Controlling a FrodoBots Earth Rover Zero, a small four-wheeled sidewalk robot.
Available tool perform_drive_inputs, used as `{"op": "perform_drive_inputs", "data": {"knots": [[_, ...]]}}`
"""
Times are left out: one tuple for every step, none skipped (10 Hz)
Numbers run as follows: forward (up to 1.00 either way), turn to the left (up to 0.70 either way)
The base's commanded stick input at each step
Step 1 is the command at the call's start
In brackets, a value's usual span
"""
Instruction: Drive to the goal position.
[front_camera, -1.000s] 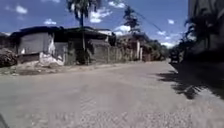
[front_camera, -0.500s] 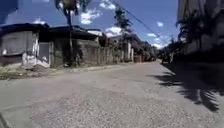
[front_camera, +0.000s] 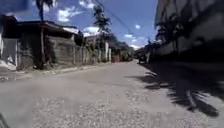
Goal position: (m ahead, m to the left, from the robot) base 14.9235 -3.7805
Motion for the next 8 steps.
{"op": "perform_drive_inputs", "data": {"knots": [[1.00, 0.00], [1.00, 0.00], [1.00, 0.00], [1.00, 0.00], [1.00, 0.00], [1.00, 0.00], [1.00, 0.00], [1.00, 0.06]]}}
